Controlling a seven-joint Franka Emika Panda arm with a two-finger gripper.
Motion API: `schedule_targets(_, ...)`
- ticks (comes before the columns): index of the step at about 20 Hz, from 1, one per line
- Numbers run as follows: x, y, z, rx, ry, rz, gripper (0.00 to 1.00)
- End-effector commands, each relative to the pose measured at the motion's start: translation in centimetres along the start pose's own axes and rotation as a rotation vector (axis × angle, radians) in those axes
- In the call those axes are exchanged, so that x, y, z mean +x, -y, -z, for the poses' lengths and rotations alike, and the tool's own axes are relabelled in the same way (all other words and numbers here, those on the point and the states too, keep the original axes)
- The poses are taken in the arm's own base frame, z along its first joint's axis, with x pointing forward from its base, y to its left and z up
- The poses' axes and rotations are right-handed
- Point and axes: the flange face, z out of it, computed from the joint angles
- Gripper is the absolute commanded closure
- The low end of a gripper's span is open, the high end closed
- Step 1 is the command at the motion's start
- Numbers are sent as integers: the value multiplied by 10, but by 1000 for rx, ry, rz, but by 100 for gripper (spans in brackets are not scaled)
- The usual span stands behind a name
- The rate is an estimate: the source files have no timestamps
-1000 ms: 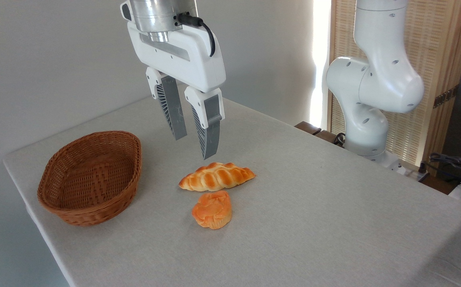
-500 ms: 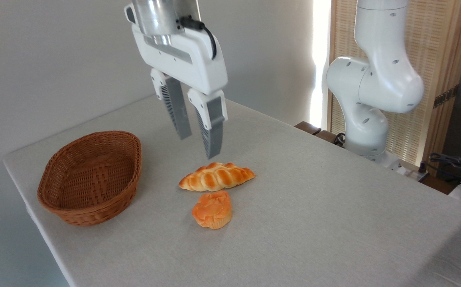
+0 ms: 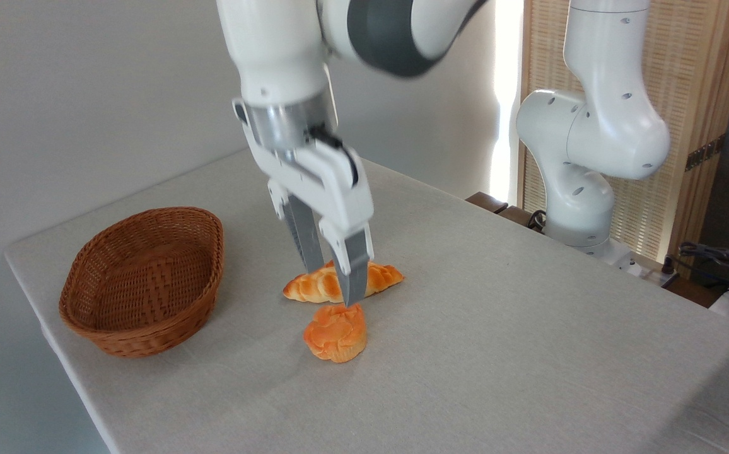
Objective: Put bread into the basket
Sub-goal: 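Close the gripper on the round orange bun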
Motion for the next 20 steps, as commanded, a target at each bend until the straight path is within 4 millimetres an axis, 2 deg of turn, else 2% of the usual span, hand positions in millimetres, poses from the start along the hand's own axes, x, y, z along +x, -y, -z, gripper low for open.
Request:
schedule_targets(1,6,-20,-34,-3,7,-47,0)
schedule_targets(10,15,-22,-69,-20,22,-60,0)
schedule_targets(13,21,-21,-71,-3,6,-64,1)
schedule_targets(15,31,-29,-70,10,-1,-84,2)
schedule_targets(20,32,-28,-80,-5,12,-85,1)
